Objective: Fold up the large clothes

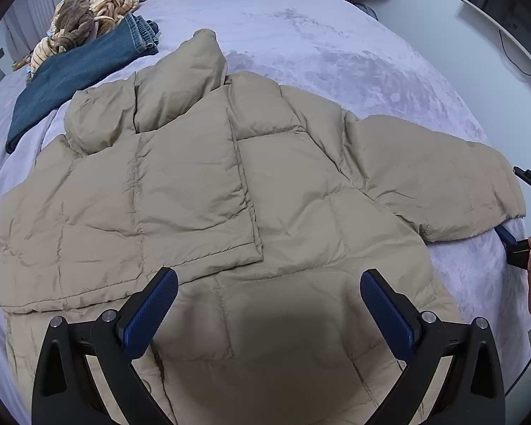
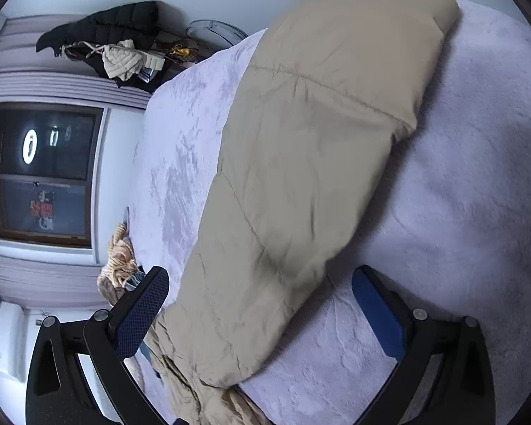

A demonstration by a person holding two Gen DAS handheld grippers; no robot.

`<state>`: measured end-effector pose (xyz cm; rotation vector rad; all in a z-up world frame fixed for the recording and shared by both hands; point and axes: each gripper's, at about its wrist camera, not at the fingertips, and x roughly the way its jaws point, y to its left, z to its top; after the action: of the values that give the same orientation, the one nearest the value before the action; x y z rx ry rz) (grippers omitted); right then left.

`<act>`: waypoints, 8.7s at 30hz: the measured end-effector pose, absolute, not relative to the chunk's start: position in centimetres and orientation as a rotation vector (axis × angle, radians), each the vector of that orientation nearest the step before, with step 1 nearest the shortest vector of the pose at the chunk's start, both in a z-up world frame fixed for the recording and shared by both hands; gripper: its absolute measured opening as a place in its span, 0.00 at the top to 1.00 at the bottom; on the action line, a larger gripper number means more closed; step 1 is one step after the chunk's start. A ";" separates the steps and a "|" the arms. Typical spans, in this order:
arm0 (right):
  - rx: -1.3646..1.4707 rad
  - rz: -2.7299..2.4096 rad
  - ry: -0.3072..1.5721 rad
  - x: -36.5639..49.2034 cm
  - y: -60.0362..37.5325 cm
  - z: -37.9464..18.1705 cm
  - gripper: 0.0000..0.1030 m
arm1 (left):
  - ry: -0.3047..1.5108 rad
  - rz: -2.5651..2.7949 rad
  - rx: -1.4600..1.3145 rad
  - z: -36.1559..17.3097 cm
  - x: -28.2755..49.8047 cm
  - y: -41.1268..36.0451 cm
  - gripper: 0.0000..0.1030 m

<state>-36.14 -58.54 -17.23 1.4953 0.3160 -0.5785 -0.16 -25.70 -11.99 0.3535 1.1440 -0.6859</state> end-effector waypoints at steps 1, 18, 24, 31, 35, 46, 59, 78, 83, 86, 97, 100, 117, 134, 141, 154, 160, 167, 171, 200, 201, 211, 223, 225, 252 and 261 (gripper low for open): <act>1.517 -0.572 0.288 -36.2 -59.1 -17.4 0.00 | 1.144 -0.684 0.351 -12.0 -0.1 -25.9 0.00; 1.649 -0.413 0.132 -33.1 -61.7 -16.6 0.94 | 1.117 -0.631 0.296 -11.0 2.5 -23.4 0.00; 1.322 -0.312 0.279 -25.9 -57.6 -8.5 0.94 | 1.085 -0.575 0.270 -10.1 5.4 -19.3 0.00; 0.830 -0.181 0.481 -13.5 -45.7 -0.4 0.94 | 1.065 -0.477 0.211 -10.0 9.1 -12.8 0.00; 0.594 -0.105 0.590 -7.5 -36.6 0.5 0.94 | 1.069 -0.428 0.186 -10.6 10.7 -9.0 0.00; 0.524 -0.156 0.928 -3.0 -26.2 -13.2 0.94 | 1.105 -0.396 0.153 -13.9 13.0 -4.5 0.00; 0.914 -0.282 0.758 -9.7 -32.8 -11.1 0.23 | 1.122 -0.512 0.007 -13.4 15.0 -5.7 0.00; 0.311 0.050 1.031 1.2 -15.9 -9.5 0.63 | 1.260 -0.888 -0.612 -14.2 17.9 -0.9 0.00; 0.407 0.070 1.060 -2.2 -17.9 -10.1 0.35 | 1.313 -0.897 -0.572 -15.4 17.9 -3.3 0.00; 0.617 -0.004 1.037 -6.4 -23.7 -10.8 0.35 | 1.337 -0.877 -0.494 -16.1 17.9 -5.0 0.00; 1.397 -0.317 0.657 -19.7 -40.5 -16.6 0.48 | 1.341 -0.829 -0.271 -17.1 18.3 -10.8 0.89; 1.361 -0.314 0.640 -18.6 -42.0 -15.5 0.94 | 1.239 -0.803 -0.235 -15.2 17.7 -10.0 0.89; 1.087 -0.340 0.868 -18.4 -42.0 -16.7 0.84 | 1.177 -0.568 -0.078 -16.7 17.1 -5.2 0.55; 0.695 -0.432 0.881 -11.6 -41.9 -12.5 0.79 | 1.117 -0.562 0.094 -17.1 17.4 -9.6 0.59; 0.718 -0.446 0.910 -11.0 -42.9 -16.3 0.83 | 1.098 -0.574 0.095 -18.8 17.7 -9.9 0.59; 0.601 -0.531 0.992 -17.1 -40.7 -13.6 0.73 | 1.092 -0.472 0.180 -16.3 15.2 -4.8 0.57; 0.671 -0.518 1.041 -19.9 -40.0 -12.3 0.70 | 1.129 -0.425 0.192 -15.0 13.0 -3.6 0.57; 0.759 -0.466 1.061 -22.7 -38.0 -10.4 0.60 | 1.172 -0.449 0.221 -13.1 8.5 -3.6 0.57; 0.791 -0.434 1.083 -24.0 -36.5 -9.9 0.54 | 1.195 -0.459 0.200 -12.2 6.0 -3.2 0.54; 0.835 -0.240 1.119 -27.6 -29.8 -9.7 0.14 | 1.291 -0.351 0.170 -11.4 -4.6 0.9 0.00; 0.835 -0.239 1.119 -27.7 -29.4 -9.8 0.14 | 1.287 -0.354 0.175 -11.5 -4.8 1.2 0.00; 0.900 -0.305 1.111 -31.1 -24.4 -11.6 0.13 | 1.326 -0.391 0.160 -13.8 -6.9 6.2 0.00; 1.133 -0.489 1.021 -40.8 -24.0 -14.3 0.13 | 1.408 -0.395 -0.043 -15.3 -8.8 16.2 0.00; 1.192 -0.519 1.018 -41.7 -24.2 -15.6 0.13 | 1.418 -0.401 -0.072 -15.6 -9.0 17.4 0.00; 1.584 -0.364 0.813 -40.1 -23.4 -20.1 0.00 | 1.417 -0.430 -0.426 -18.3 -5.5 19.7 0.78; 1.588 -0.391 0.835 -40.5 -23.8 -20.0 0.89 | 1.372 -0.460 -0.336 -16.4 -5.2 19.9 0.82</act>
<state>-40.53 -23.77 -20.05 1.5881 0.8347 -0.3910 -5.16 19.93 -16.38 -0.3356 1.3723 -0.4599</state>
